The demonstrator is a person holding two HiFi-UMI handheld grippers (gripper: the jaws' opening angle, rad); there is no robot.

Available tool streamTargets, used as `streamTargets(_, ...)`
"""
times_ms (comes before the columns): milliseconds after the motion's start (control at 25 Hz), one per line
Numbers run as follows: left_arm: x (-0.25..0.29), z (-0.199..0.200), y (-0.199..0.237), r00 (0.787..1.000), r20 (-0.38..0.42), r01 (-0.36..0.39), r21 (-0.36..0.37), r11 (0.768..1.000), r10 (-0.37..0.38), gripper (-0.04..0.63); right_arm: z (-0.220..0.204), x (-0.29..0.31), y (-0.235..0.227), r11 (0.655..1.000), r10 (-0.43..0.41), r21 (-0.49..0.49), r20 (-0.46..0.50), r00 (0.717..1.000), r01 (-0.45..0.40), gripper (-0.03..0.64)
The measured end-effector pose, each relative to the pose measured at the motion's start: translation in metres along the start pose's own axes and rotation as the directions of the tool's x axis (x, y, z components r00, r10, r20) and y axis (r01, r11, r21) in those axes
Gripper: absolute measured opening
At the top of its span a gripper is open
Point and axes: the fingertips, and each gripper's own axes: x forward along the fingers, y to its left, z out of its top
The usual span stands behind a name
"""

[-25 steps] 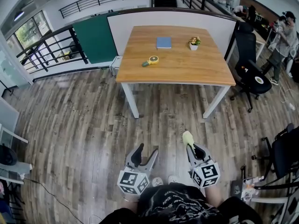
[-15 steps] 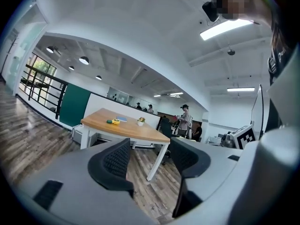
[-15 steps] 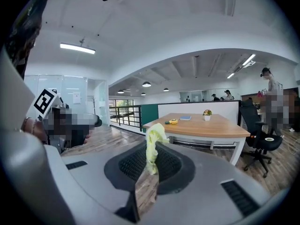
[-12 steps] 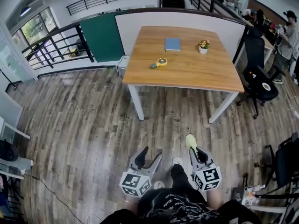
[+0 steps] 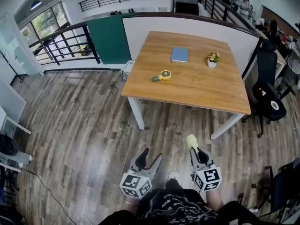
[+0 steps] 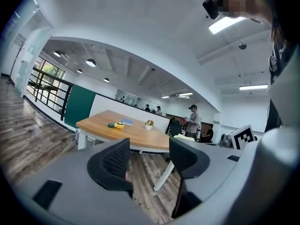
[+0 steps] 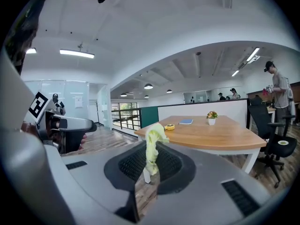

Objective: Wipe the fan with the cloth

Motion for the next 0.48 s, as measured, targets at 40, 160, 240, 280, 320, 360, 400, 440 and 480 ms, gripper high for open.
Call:
streamTargets(40,0.011,0.003,0.0,1.0,0.011,0.005,-0.008,1.0,-0.004,0.27,0.004,0.008,-0.011,1.0,-0.002,0.005,0.007,1.0,0.002,0.054)
streamTargets(160,0.04,0.008,0.002,1.0,0.019,-0.007,-0.02,1.0,0.007,0.27,0.007,0.028,-0.04,1.0,0.001,0.009,-0.002,1.0,-0.001,0.058)
streamTargets(240,0.055,0.008,0.004,1.0,0.011,-0.025,-0.02,0.999,0.025,0.27,0.008,0.038,-0.053,1.0,0.023,0.008,-0.015,1.0,-0.023,0.06)
streamTargets(280,0.062,0.009,0.006,0.999,0.01,-0.036,-0.022,0.999,0.036,0.27,0.009,0.043,-0.059,0.999,0.034,0.011,-0.018,0.999,-0.033,0.06)
streamTargets(320,0.069,0.01,0.007,0.999,0.011,-0.049,-0.025,0.999,0.049,0.27,0.01,0.048,-0.065,0.999,0.042,0.015,-0.02,0.999,-0.042,0.06)
streamTargets(360,0.076,0.01,0.008,0.998,0.011,-0.063,-0.024,0.998,0.063,0.27,0.011,0.052,-0.071,0.999,0.048,0.017,-0.022,0.999,-0.048,0.06)
streamTargets(400,0.083,0.011,0.009,0.997,0.011,-0.076,-0.02,0.997,0.076,0.27,0.011,0.057,-0.076,0.999,0.053,0.014,-0.025,0.998,-0.052,0.06)
streamTargets(440,0.089,0.011,0.01,0.996,0.009,-0.086,-0.014,0.996,0.086,0.27,0.011,0.061,-0.081,0.998,0.055,0.007,-0.03,0.998,-0.055,0.06)
streamTargets(480,0.094,0.011,0.011,0.996,0.006,-0.093,-0.009,0.996,0.093,0.27,0.011,0.064,-0.085,0.998,0.055,-0.004,-0.035,0.998,-0.055,0.06)
